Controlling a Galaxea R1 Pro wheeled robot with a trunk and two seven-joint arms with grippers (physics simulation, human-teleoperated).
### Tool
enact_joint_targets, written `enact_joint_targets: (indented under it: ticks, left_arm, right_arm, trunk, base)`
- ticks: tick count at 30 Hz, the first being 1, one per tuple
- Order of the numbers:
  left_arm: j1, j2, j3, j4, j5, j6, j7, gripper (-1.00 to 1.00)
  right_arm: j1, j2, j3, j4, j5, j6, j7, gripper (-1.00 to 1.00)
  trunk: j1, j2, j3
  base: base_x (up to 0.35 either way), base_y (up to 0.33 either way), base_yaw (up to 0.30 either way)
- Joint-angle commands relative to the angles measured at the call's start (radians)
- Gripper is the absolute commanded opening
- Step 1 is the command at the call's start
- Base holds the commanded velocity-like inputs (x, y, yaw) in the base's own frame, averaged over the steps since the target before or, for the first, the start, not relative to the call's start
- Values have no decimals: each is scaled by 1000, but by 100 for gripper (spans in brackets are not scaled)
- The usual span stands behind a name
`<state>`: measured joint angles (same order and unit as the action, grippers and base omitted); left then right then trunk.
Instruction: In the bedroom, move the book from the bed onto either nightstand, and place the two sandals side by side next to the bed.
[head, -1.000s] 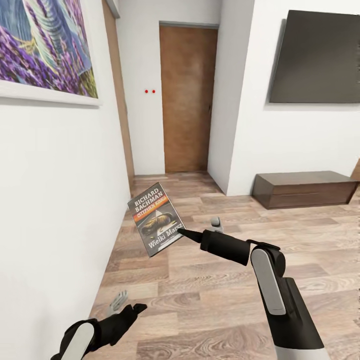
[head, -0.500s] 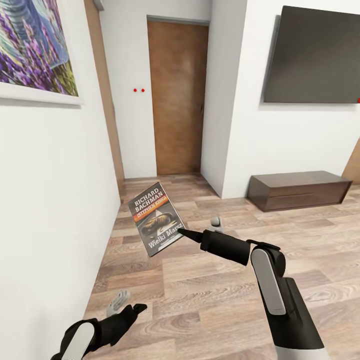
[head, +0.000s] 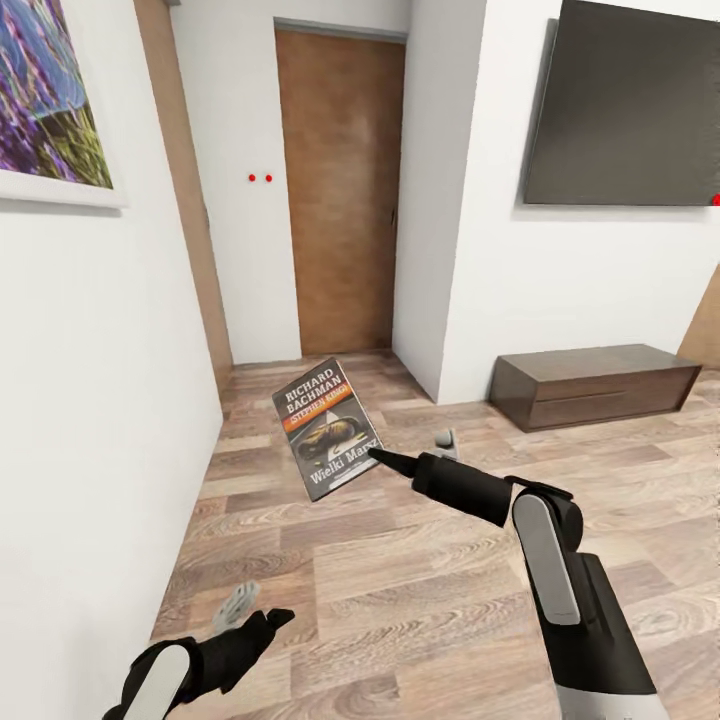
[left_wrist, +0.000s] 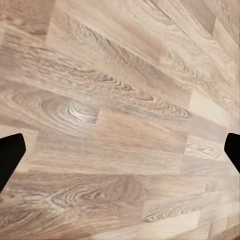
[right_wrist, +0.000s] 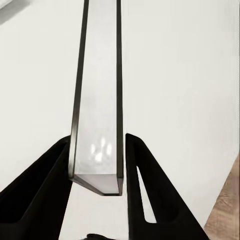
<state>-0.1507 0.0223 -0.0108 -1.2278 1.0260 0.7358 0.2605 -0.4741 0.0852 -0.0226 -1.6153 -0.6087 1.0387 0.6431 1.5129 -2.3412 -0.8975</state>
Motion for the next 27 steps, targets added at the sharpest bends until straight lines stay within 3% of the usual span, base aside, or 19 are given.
enact_joint_targets:
  ticks: [1,2,5,6,11,20,22,27]
  left_arm:
    - [-2,1,-1,5,8,1,9,100]
    - [-2,1,-1,5,8,1,9,100]
    - [-3,1,-1,9,-8,1,9,100]
    - [-10,0,-1,10,-68,-13,6,100]
    - [-21,6,-1,8,-98,-22,-30,100]
    - [-34,10,-1,8,-134,-44,-77,100]
    - [-38,6,-1,9,-159,-52,-94,100]
    - [-46,3,-1,10,-173,-56,-118,100]
  right_arm:
    - [-3,-16,-48,0,-1,8,9,-100]
    - [-3,-16,-48,0,-1,8,9,-100]
    - [-4,-47,-86,0,-3,8,10,-100]
    - [-2,-115,-184,0,-5,8,8,-100]
    - [4,-143,-266,1,-3,8,6,-100]
    - [14,-158,-308,1,0,8,4,-100]
    - [16,-174,-328,2,1,8,3,-100]
    - [22,-185,-348,4,2,8,4,-100]
  trunk:
    - [0,0,-1]
    - [0,0,-1]
    - [0,0,-1]
    - [0,0,-1]
    - [0,0,-1]
    - [0,0,-1]
    - [0,0,-1]
    - [0,0,-1]
  base:
    - [327,1,-235]
    - [327,1,-235]
    - [327,0,-245]
    - [327,0,-259]
    - [327,0,-261]
    - [327,0,-262]
    - [327,0,-263]
    - [327,0,-264]
